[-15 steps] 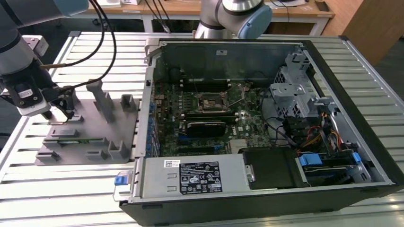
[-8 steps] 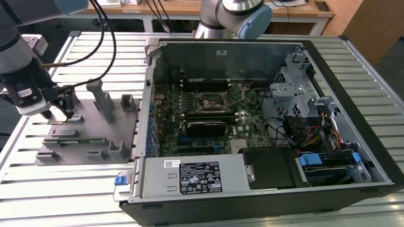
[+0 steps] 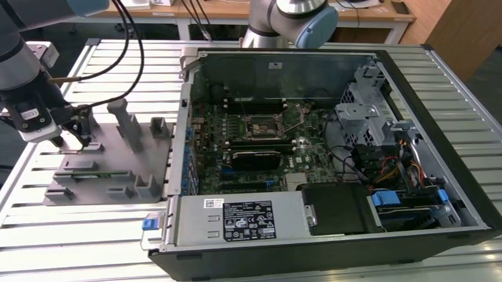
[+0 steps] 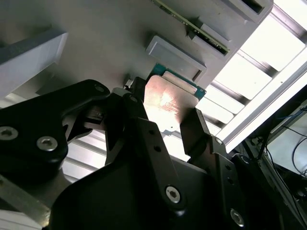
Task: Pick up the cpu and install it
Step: 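Pick up the cpu and move it towards the insertion slot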
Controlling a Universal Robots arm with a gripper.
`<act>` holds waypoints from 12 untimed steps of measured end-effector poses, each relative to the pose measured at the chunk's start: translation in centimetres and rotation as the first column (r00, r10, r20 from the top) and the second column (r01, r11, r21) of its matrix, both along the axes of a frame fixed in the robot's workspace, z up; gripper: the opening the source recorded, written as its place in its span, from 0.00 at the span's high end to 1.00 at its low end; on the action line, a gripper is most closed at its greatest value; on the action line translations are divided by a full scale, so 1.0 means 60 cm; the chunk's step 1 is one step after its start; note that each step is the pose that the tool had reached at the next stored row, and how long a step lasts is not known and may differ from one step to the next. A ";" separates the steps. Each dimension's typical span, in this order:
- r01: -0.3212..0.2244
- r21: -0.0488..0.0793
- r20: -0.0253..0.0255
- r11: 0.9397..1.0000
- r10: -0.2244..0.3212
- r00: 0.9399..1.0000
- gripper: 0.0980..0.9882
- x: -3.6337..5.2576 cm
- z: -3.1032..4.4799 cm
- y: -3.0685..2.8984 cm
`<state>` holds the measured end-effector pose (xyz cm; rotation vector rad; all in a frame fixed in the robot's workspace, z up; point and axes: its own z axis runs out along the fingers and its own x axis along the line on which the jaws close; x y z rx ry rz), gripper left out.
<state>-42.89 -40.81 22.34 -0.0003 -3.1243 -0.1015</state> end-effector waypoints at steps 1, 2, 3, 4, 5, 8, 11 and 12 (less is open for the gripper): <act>0.000 0.000 0.000 1.000 0.000 1.000 0.50 0.000 0.000 0.0000; 0.000 0.000 0.000 1.000 0.000 1.000 0.50 0.000 0.001 0.0000; 0.000 0.000 0.000 1.000 0.000 1.000 0.50 0.000 0.001 0.0000; 0.000 0.000 0.000 1.000 0.000 1.000 0.50 0.000 0.002 0.0000; 0.000 0.000 0.000 1.000 0.000 1.000 0.50 0.000 0.002 0.0000; 0.000 0.000 0.000 1.000 0.000 1.000 0.50 0.000 0.004 0.0000; 0.000 0.000 0.000 1.000 0.000 1.000 0.50 0.000 0.005 0.0000; 0.000 0.000 0.000 1.000 0.000 1.000 0.50 0.000 0.006 0.0000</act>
